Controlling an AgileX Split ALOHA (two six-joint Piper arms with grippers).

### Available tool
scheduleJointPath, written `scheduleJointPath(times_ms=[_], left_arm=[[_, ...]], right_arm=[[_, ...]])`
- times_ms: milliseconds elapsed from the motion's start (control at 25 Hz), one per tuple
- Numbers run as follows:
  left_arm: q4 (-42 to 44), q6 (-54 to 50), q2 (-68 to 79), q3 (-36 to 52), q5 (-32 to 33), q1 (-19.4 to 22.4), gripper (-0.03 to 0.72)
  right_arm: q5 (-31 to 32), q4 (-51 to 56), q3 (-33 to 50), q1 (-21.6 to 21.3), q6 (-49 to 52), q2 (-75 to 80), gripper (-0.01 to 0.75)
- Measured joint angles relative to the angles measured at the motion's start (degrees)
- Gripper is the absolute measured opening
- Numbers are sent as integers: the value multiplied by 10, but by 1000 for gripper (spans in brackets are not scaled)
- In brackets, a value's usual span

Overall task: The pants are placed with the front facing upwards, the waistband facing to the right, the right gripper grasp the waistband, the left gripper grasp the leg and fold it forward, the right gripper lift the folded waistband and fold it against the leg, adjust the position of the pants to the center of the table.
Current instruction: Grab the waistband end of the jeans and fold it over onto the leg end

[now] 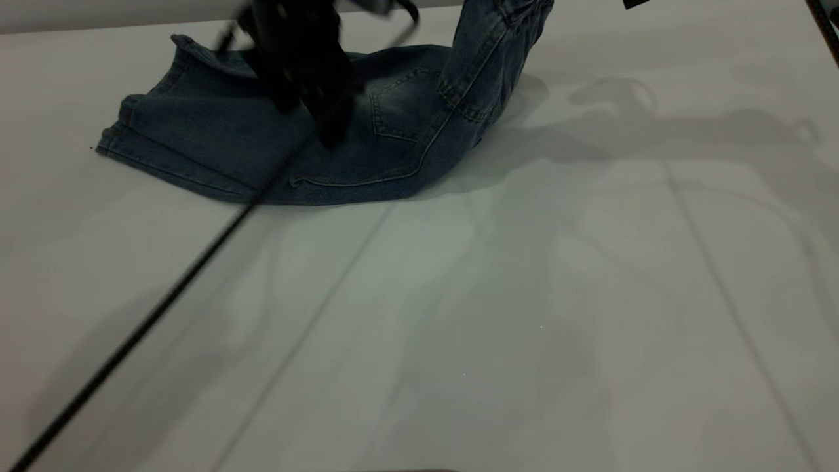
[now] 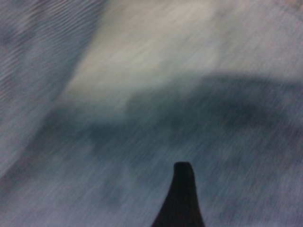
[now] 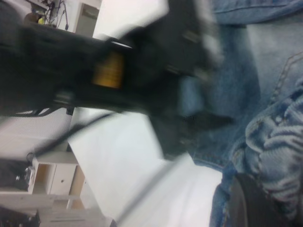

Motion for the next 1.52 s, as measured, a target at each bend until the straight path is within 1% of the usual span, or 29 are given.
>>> scheduleJointPath(times_ms=[120,360,560,720,880,1080,1240,1360,1520], left_arm=[[12,-42,-39,-15,22,18,584],[12,-88,-68,-18,66,89,584],[11,-112,-66,-15,60,144,584],[2,-112,-54,-15,47,174,584],[2,-113,-22,-15,25,183,584],[-5,-113,15,-15,-25,183,584],[-11,-108,39,-15,-41,183,584],[-13,-107,48,-16,-45,183,584],[-17,-104,50,-19,-44,183,584]], right_arm=[[-2,-3,-1,-1,4,0,40],[-3,-6,-1,-1,9,0,40],[-4,-8,-3,-1,9,0,39],[-2,-11,-22,-1,17,0,40],[4,-13,-38,-1,24,0,40],[5,-16,-40,-1,28,0,40],[10,-17,-40,2,36,0,40],[11,-23,-52,15,40,0,40],[8,-25,-99,53,64,0,40]])
